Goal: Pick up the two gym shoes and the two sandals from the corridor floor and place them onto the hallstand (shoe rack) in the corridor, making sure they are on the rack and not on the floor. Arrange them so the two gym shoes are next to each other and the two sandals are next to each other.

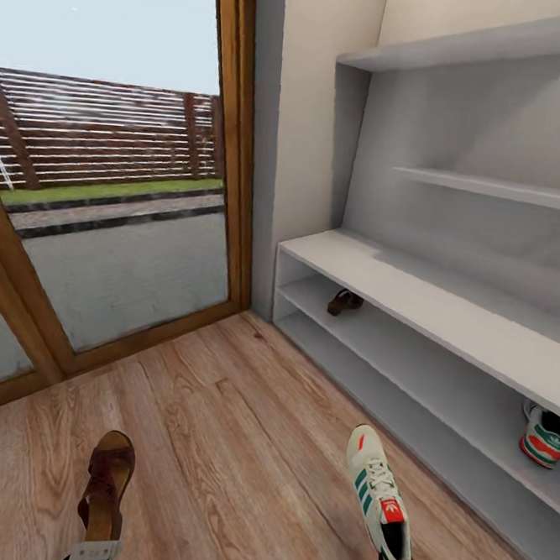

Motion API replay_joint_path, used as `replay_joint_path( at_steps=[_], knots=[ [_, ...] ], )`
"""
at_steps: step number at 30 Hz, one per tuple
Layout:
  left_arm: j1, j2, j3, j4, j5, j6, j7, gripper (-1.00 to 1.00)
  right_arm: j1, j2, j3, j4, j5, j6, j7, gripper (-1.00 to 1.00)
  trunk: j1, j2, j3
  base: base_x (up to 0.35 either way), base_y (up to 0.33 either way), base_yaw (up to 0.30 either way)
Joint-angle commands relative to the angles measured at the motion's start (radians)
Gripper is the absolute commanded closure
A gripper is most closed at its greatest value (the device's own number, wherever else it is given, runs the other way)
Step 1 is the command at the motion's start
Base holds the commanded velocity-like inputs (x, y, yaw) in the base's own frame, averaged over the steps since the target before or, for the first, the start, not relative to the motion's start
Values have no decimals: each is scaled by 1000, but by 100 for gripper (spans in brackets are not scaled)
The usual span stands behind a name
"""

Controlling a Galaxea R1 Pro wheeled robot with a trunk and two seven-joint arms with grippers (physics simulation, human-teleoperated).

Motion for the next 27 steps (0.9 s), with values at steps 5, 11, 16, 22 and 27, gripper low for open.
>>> replay_joint_path(
  at_steps=[5,11,16,22,27],
  knots=[
    [-1,-1,9,0,-5,-2,-8,100,-1,-1,-7,1,10,-3,-4,100,0,0,-1,0,5,-282],
    [-1,-1,10,0,-5,-2,-9,100,-1,-1,-7,1,10,-2,-4,100,0,0,-1,0,205,-282],
    [-1,-1,11,0,-5,-2,-8,100,-1,-1,-7,1,9,-3,-4,100,0,0,-1,0,292,-282],
    [-1,-1,12,0,-5,-2,-7,100,-1,-1,-8,1,9,-3,-4,100,0,0,-1,40,305,-282],
    [-1,-1,12,0,-5,-2,-7,100,-1,-2,-8,1,9,-3,-4,100,0,0,-1,85,307,-282]
  ],
)
